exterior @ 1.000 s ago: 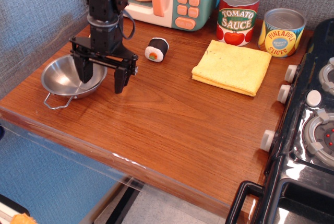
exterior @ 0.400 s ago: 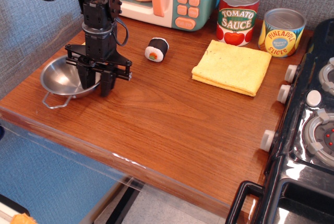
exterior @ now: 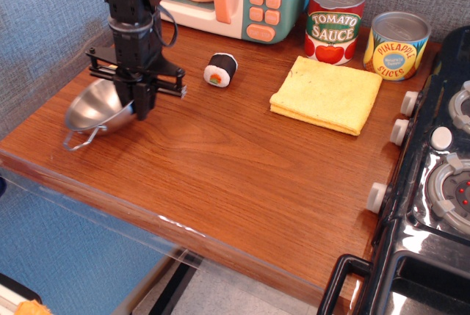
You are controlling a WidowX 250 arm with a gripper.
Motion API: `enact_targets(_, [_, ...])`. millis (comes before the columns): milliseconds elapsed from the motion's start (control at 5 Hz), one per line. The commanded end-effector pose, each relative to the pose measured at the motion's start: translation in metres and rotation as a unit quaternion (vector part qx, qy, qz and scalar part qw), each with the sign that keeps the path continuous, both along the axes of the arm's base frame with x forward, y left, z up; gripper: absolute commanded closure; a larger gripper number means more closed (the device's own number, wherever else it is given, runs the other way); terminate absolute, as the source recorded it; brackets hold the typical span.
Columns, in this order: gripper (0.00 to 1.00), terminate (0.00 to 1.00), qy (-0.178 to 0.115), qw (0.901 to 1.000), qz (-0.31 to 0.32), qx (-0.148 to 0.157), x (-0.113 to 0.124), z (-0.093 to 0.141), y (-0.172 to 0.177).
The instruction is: Pick up the wok and put it on the bottom right near the stove.
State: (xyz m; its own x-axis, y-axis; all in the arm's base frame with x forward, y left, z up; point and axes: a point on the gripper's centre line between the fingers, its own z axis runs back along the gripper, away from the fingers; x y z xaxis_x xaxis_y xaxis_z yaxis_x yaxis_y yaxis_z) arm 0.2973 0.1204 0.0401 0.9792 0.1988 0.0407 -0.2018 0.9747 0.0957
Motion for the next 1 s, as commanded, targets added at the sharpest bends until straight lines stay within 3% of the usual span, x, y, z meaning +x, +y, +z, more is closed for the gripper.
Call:
enact_targets(0, [1.0, 0.0, -0.087, 0.9955, -0.037, -0.012, 0.008, 0.063, -0.042])
enact_targets(200, [1.0, 0.0, -0.096, 0.9892, -0.107, -0.029, 0.005, 0.069, -0.092])
enact_targets(400, [1.0, 0.0, -0.088, 0.9824, -0.164, -0.012, -0.003, 0.061, -0.137])
enact_targets(600, [1.0, 0.0, -0.078, 0.977, -0.198, -0.007, -0.008, 0.054, -0.165])
enact_targets(800, [1.0, 0.0, -0.06, 0.9806, -0.186, -0.014, -0.013, 0.046, -0.174])
